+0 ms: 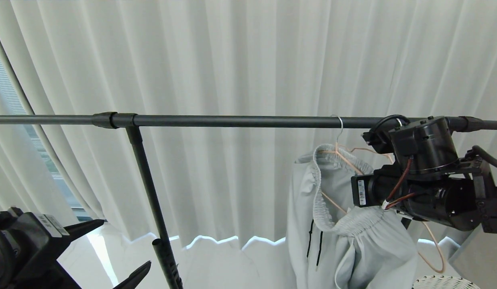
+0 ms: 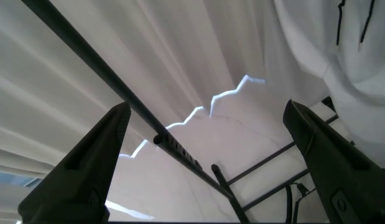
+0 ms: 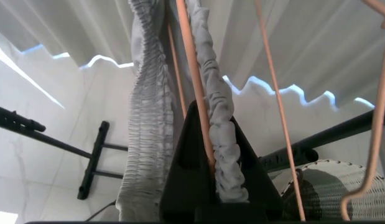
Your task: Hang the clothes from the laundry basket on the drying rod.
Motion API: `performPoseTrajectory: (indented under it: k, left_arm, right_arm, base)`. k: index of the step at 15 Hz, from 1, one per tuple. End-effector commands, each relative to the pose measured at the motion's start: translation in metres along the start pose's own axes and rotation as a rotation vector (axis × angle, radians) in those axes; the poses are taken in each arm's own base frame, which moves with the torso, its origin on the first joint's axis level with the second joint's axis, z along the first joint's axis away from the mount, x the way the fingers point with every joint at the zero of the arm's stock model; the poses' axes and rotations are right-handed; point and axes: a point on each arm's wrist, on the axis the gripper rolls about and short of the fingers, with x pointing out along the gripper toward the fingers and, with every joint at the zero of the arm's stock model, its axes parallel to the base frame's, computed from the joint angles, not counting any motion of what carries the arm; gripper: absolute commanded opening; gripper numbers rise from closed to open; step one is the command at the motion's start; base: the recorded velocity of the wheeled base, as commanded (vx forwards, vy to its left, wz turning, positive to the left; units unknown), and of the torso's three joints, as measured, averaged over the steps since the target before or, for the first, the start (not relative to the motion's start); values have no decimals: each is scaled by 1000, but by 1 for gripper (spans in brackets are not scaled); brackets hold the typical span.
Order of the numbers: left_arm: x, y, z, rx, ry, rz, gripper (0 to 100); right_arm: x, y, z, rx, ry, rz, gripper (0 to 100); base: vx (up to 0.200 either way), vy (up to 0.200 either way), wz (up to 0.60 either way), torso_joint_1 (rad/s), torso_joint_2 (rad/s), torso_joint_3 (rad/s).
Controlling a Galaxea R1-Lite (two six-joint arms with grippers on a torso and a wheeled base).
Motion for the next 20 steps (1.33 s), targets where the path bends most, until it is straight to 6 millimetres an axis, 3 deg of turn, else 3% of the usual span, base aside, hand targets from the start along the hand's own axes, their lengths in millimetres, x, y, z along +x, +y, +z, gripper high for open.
performPoseTrajectory:
  k: [1, 3, 4, 8, 12, 14, 15, 17, 20]
  left_arm:
    - [0, 0, 0, 4, -1, 1, 100]
    - [0, 0, 0, 5, -2, 1, 100]
    - [0, 0, 0, 4, -1, 1, 100]
    - [-1, 1, 0, -3, -3, 11, 100]
    - [-2, 5, -2, -23, 10, 48, 100]
    - [-2, 9, -4, -38, 27, 91, 100]
    - [-2, 12, -5, -51, 39, 121, 100]
    - [-2, 15, -7, -64, 51, 151, 100]
    - [-3, 16, -13, -77, 69, 176, 100]
  right_arm:
    - [1, 0, -1, -2, 4, 1, 0]
    - [0, 0, -1, -1, 3, 1, 0]
    - [-2, 0, 0, 0, -2, 2, 100]
    - [-18, -1, 8, 28, -75, 36, 100]
    - [-68, -16, 4, 34, -152, 101, 100]
    - [-89, -31, -3, -5, -188, 102, 100]
    - [-102, -52, -15, -102, -178, 44, 100]
    - [-119, -75, -28, -208, -143, -29, 100]
    - [-129, -96, -46, -269, -99, -125, 100]
  base:
    - [0, 0, 0, 0, 0, 0]
    - [0, 0, 0, 0, 0, 0]
    - [0, 0, 0, 0, 0, 0]
    - [0, 0, 0, 0, 0, 0]
    - [0, 0, 0, 0, 0, 0]
    - [0, 0, 0, 0, 0, 0]
    - [0, 0, 0, 0, 0, 0]
    - [-200, 0, 0, 5, 0, 0]
    - [-200, 0, 0, 7, 2, 1]
